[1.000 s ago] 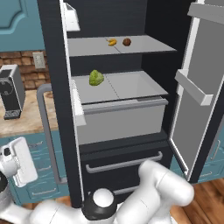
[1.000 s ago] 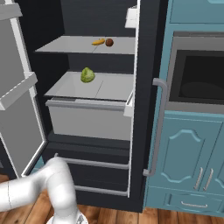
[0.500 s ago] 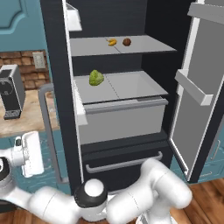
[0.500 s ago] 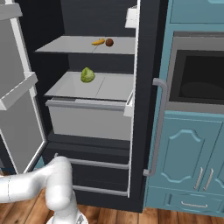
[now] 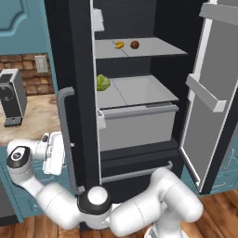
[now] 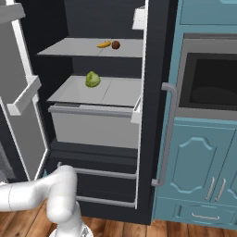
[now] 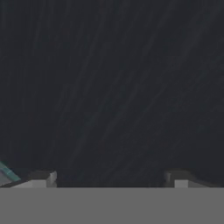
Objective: Place the pear in the correct fridge rack based on whether it is a fruit or vegetable. Finally, close the fridge door.
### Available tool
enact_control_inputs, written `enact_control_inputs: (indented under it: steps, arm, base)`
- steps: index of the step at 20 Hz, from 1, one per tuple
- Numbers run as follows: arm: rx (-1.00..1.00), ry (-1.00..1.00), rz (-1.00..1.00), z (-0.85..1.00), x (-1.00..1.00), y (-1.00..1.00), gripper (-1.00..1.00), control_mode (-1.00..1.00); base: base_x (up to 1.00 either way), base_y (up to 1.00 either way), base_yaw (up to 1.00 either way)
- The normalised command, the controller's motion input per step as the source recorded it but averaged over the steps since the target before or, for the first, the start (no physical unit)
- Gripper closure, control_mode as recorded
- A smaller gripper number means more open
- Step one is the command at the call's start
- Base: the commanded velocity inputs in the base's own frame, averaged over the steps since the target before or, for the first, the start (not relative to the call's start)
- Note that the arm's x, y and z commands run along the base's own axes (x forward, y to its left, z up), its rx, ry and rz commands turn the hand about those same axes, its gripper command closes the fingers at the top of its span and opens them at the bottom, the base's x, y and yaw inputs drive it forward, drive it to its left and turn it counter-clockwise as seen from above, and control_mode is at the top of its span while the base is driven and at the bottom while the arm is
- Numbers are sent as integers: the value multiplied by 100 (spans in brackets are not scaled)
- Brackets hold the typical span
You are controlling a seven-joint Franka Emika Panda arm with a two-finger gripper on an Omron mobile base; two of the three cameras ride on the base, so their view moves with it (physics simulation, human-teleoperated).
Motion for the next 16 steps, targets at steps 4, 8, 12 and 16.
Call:
enact_control_inputs:
  steps: [4, 8, 12, 16]
  arm:
    - [1, -3, -1, 0, 52, -100, -100, -100]
    - [3, -9, 2, 0, 44, -100, -100, -100]
    - [3, -10, 9, 0, 55, -97, -100, -100]
    - [3, -12, 21, 0, 64, -71, -100, -100]
  base:
    - [0, 0, 0]
    - [0, 0, 0]
    - [0, 0, 0]
    - [0, 0, 0]
